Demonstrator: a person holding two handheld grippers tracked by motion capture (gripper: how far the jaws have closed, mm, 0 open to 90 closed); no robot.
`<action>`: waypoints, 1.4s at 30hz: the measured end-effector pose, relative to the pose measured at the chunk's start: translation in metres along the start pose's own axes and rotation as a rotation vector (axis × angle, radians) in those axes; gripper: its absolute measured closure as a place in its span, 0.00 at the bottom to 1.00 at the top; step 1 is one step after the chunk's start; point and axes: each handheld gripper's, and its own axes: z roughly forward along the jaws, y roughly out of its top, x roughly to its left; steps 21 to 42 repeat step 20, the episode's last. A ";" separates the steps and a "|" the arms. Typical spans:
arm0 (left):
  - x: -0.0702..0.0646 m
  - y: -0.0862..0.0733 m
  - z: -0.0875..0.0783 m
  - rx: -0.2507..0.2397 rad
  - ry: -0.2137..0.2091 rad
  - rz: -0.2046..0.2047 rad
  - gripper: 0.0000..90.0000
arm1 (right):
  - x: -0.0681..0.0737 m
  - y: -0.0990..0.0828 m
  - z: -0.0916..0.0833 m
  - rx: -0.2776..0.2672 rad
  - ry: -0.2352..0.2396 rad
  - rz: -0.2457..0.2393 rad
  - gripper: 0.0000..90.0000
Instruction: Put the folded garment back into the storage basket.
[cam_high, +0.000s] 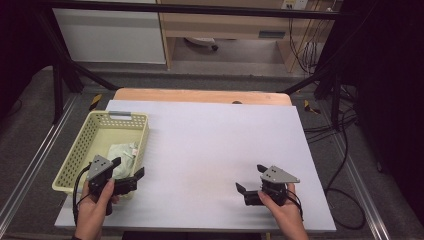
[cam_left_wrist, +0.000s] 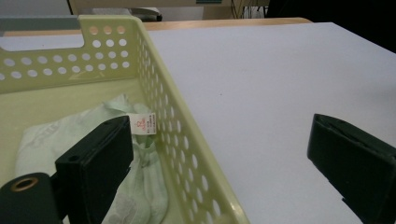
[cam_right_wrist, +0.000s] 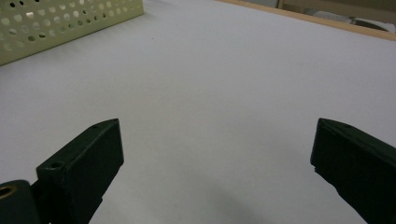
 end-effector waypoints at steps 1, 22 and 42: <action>-0.002 0.001 0.000 -0.005 0.000 0.006 0.08 | 0.000 0.001 0.003 -0.005 0.004 0.005 0.03; -0.085 0.000 0.077 0.179 -0.186 0.207 0.10 | 0.002 0.014 0.035 -0.005 -0.045 -0.013 0.04; -0.085 0.000 0.077 0.179 -0.186 0.207 0.10 | 0.002 0.014 0.035 -0.005 -0.045 -0.013 0.04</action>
